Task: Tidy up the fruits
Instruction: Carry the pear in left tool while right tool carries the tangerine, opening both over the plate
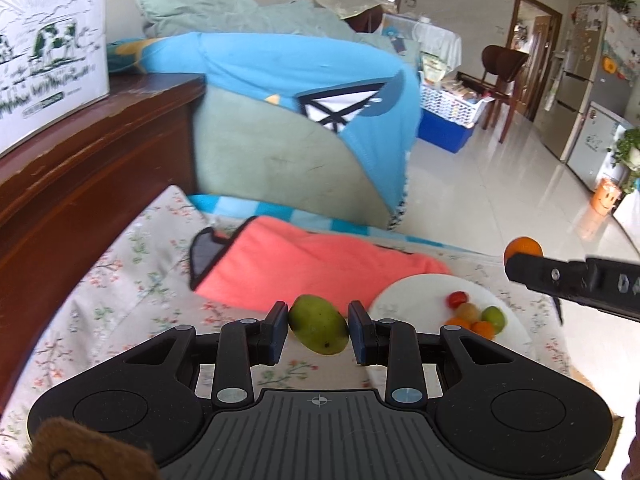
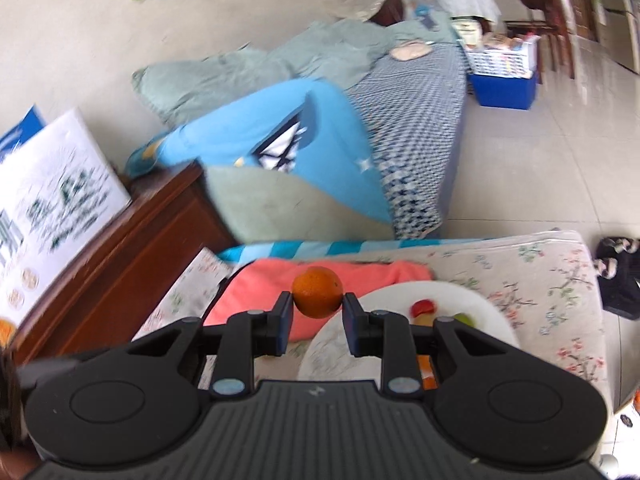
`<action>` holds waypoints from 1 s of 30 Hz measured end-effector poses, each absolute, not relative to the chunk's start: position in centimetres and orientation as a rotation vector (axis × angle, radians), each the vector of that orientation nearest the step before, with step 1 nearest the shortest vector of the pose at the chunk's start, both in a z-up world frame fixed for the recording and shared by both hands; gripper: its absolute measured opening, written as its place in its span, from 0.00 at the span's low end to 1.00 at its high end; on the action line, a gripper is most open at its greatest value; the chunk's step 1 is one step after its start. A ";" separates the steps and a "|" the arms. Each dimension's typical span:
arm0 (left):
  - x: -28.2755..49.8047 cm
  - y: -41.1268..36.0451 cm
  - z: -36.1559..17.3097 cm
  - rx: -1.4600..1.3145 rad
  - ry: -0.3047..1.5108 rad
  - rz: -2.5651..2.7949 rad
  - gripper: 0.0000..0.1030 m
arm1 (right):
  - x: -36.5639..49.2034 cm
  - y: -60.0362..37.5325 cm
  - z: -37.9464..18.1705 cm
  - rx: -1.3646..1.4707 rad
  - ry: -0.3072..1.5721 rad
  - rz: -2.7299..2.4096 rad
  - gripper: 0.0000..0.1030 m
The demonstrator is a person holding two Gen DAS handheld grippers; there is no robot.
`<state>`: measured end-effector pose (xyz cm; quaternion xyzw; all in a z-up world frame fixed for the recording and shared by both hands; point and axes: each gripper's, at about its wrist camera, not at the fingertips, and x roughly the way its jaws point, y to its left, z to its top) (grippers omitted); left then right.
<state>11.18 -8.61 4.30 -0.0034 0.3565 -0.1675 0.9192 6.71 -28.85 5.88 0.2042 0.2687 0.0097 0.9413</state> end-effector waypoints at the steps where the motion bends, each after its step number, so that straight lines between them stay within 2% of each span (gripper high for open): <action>1: 11.1 -9.0 4.3 -0.009 0.733 -0.356 0.29 | 6.7 -29.5 5.9 0.437 0.546 0.008 0.26; 9: 10.4 -12.6 2.8 0.010 0.772 -0.438 0.29 | 6.9 -32.5 3.3 0.621 0.640 -0.030 0.26; 18: 10.2 -15.0 0.5 0.053 0.824 -0.465 0.29 | 7.4 -32.2 0.6 0.663 0.753 -0.038 0.26; 30: 10.6 -14.6 0.6 0.028 0.831 -0.439 0.33 | 7.6 -33.1 0.3 0.703 0.741 -0.071 0.29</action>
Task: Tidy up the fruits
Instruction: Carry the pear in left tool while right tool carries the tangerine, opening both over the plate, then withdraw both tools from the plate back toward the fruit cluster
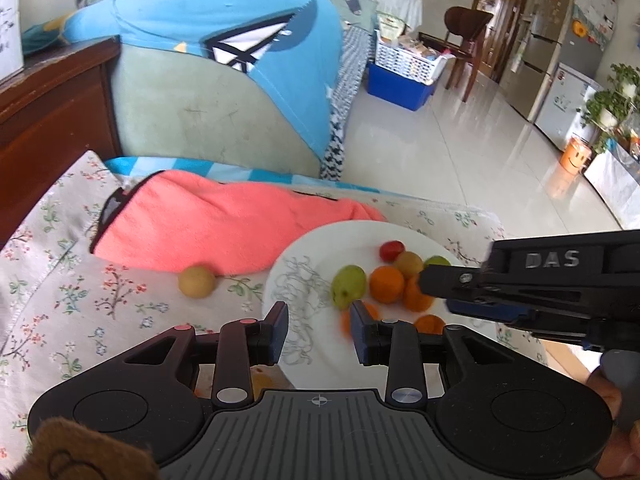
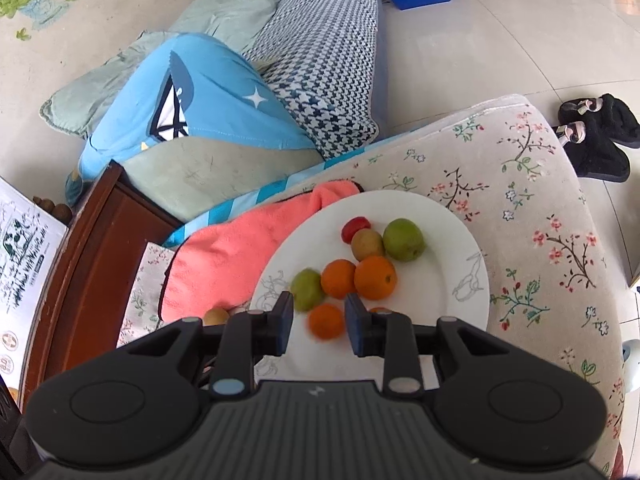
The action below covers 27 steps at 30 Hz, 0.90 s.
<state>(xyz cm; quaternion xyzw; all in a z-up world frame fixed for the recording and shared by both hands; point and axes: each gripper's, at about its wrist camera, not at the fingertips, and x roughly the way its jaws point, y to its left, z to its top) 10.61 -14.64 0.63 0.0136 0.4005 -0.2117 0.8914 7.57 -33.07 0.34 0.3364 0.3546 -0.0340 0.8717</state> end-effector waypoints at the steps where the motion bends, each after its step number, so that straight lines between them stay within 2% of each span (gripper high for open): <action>1: 10.7 -14.5 0.7 0.024 0.830 -0.432 0.34 | 7.6 -33.2 0.4 0.708 0.737 -0.070 0.29; 5: 11.1 -13.5 1.7 0.003 0.818 -0.412 0.36 | 7.5 -33.1 0.7 0.698 0.731 -0.066 0.29; 9: 11.6 -11.3 3.4 -0.043 0.793 -0.371 0.46 | 7.5 -32.5 1.0 0.653 0.732 -0.039 0.29; 15: 11.6 -7.0 4.8 -0.089 0.786 -0.281 0.46 | 7.4 -31.0 1.3 0.599 0.739 0.027 0.30; 27: 10.5 -2.4 4.1 -0.097 0.850 -0.200 0.48 | 6.1 -25.1 1.1 0.368 0.776 0.247 0.30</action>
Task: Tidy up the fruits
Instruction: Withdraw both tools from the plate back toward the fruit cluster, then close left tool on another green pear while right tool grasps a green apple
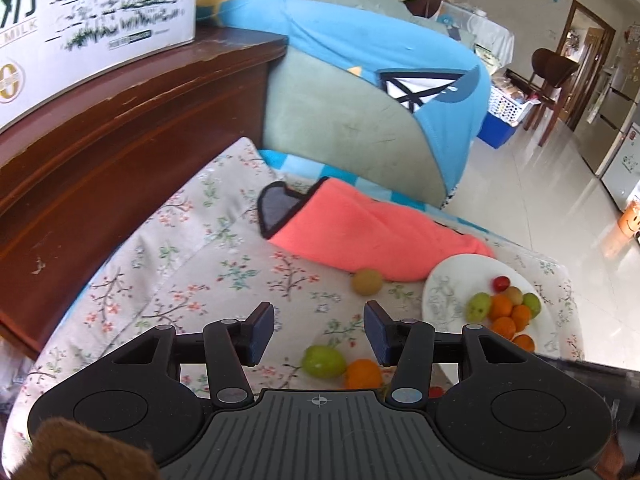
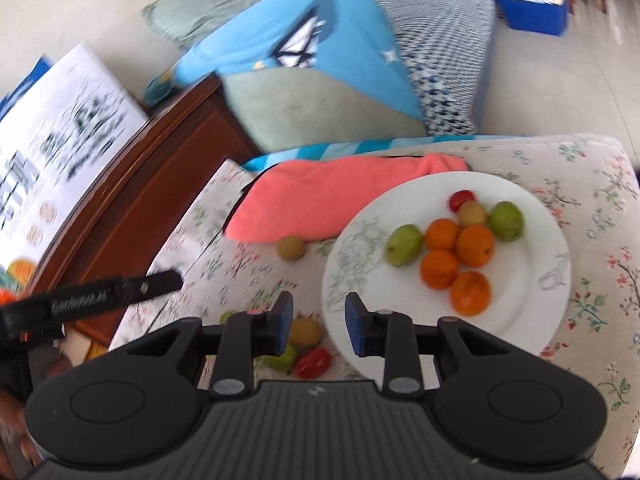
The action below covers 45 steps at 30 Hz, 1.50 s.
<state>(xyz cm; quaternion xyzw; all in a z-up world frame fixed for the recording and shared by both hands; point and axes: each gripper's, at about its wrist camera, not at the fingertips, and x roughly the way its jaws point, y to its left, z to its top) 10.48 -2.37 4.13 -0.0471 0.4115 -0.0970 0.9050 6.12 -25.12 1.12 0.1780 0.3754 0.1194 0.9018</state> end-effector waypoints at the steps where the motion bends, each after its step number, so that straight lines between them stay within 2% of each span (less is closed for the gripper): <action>1: 10.6 -2.1 4.1 -0.106 0.857 -0.195 0.49 | 6.0 -24.4 1.1 0.337 0.776 0.271 0.30; 20: 11.8 -1.5 1.6 -0.097 0.947 -0.120 0.51 | 7.1 -17.7 -1.9 0.049 0.813 0.331 0.30; 30: 12.4 -1.2 0.3 -0.124 0.986 -0.114 0.52 | 7.0 -15.8 -3.5 -0.096 0.812 0.315 0.33; 40: 13.6 -1.4 -1.6 -0.237 1.033 -0.099 0.52 | 6.0 -15.1 -3.3 -0.147 0.793 0.346 0.30; 45: 13.9 -2.2 -2.3 -0.285 1.053 -0.087 0.52 | 5.5 -15.5 -2.7 -0.123 0.792 0.359 0.21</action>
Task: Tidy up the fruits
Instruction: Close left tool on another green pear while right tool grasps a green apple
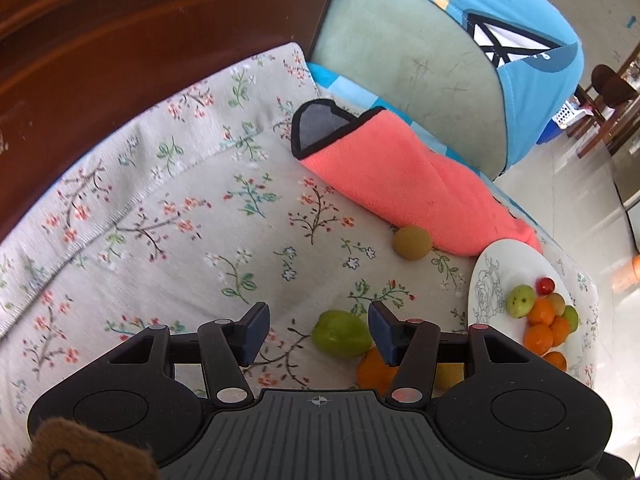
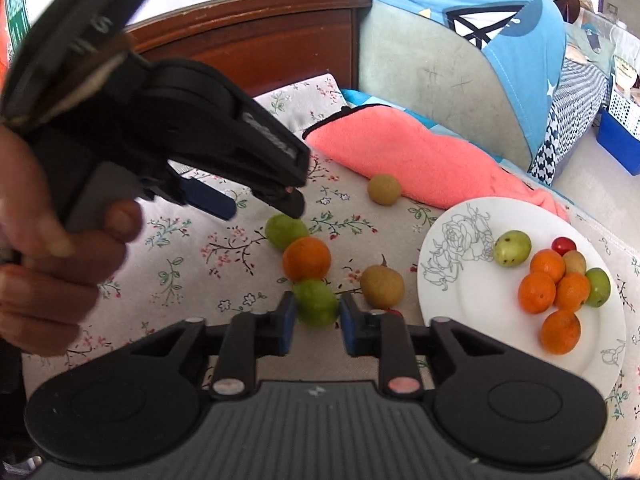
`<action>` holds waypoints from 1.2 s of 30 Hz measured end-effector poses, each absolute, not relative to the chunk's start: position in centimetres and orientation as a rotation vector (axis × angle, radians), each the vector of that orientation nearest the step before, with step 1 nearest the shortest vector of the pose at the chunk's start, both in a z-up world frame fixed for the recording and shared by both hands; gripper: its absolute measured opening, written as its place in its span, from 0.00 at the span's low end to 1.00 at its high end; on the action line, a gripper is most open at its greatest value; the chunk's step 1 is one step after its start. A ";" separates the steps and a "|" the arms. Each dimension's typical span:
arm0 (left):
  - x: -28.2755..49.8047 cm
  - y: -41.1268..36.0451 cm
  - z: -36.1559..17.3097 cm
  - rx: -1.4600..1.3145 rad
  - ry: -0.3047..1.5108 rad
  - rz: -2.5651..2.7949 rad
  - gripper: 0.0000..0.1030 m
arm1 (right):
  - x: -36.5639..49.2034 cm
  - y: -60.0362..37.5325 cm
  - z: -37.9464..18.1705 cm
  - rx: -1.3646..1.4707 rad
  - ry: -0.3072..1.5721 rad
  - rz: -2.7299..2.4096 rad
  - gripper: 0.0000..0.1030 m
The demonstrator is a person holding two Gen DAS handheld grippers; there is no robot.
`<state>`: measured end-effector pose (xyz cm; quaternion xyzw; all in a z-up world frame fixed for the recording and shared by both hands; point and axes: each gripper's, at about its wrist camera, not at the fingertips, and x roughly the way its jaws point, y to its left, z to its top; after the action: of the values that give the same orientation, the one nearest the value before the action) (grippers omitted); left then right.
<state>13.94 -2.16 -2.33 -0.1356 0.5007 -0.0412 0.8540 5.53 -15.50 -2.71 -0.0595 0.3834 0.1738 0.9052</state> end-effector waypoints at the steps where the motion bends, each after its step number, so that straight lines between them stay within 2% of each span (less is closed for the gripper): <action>1: 14.0 -2.4 -2.5 -0.289 1.056 -0.084 0.52 | 5.4 -15.6 -2.6 -0.121 0.792 0.361 0.21; 7: 14.2 -3.6 -3.2 -0.266 1.049 -0.058 0.52 | 5.5 -16.2 -2.8 -0.081 0.811 0.375 0.22; 13: 13.8 -4.3 -3.3 -0.193 1.023 -0.062 0.47 | 5.8 -16.5 -3.1 -0.043 0.855 0.405 0.24; 18: 13.6 -3.7 -3.2 -0.222 1.025 -0.085 0.31 | 5.7 -16.2 -3.6 -0.050 0.855 0.402 0.29; 25: 13.5 -2.7 -3.1 -0.244 1.030 -0.083 0.31 | 5.8 -15.2 -4.3 -0.082 0.867 0.396 0.29; 27: 13.5 -2.4 -3.1 -0.252 1.032 -0.082 0.31 | 5.8 -15.0 -4.3 -0.093 0.867 0.402 0.26; 36: 13.3 -1.4 -2.3 -0.273 1.015 -0.086 0.31 | 6.1 -16.2 -3.1 -0.016 0.834 0.375 0.26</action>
<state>13.34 -1.36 -2.33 -0.1301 0.4842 -0.0409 0.8643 6.08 -16.19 -3.15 -0.0078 0.4026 0.1811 0.8972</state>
